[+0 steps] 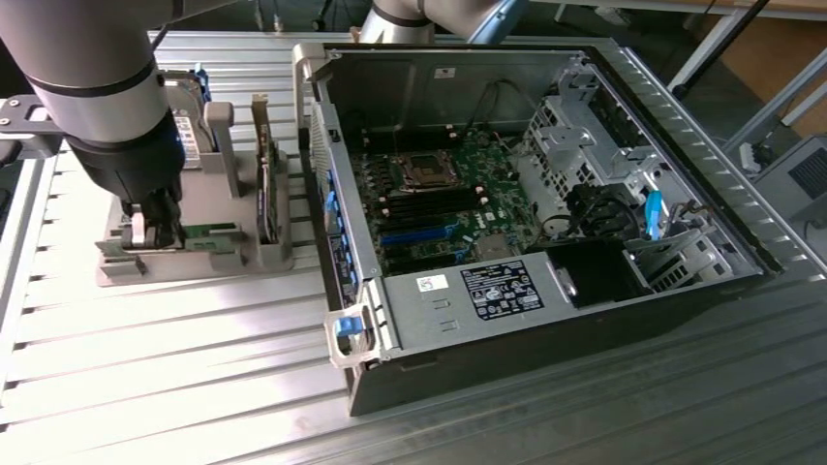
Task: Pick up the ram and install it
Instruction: 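Pick up the ram and move it above insertion slot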
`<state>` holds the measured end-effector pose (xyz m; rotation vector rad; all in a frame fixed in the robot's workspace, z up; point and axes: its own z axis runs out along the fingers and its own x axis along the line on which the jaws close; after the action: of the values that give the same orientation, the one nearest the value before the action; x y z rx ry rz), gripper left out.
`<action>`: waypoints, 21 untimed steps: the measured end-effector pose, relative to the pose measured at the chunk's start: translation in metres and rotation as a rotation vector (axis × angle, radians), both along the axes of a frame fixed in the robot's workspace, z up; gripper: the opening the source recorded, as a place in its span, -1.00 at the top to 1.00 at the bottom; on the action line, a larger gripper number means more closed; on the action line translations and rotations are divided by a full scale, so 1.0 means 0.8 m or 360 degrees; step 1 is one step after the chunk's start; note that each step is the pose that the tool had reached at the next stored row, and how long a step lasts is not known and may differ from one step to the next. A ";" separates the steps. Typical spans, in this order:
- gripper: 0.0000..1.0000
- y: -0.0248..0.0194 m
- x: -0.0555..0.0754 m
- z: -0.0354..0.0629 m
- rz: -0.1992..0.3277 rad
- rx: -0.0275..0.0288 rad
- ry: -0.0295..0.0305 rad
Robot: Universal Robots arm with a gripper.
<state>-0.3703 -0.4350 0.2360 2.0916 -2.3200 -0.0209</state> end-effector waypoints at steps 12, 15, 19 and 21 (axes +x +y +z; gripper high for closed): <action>0.78 0.0000 0.000 0.030 0.0000 -0.00001 0.00002; 0.78 0.0000 0.000 0.041 0.0000 -0.00001 0.00002; 0.78 0.0000 0.000 0.048 0.0000 0.00001 0.00001; 0.78 0.0000 0.000 0.053 0.0000 0.00000 0.00001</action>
<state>-0.3703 -0.4350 0.2781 2.0916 -2.3200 -0.0210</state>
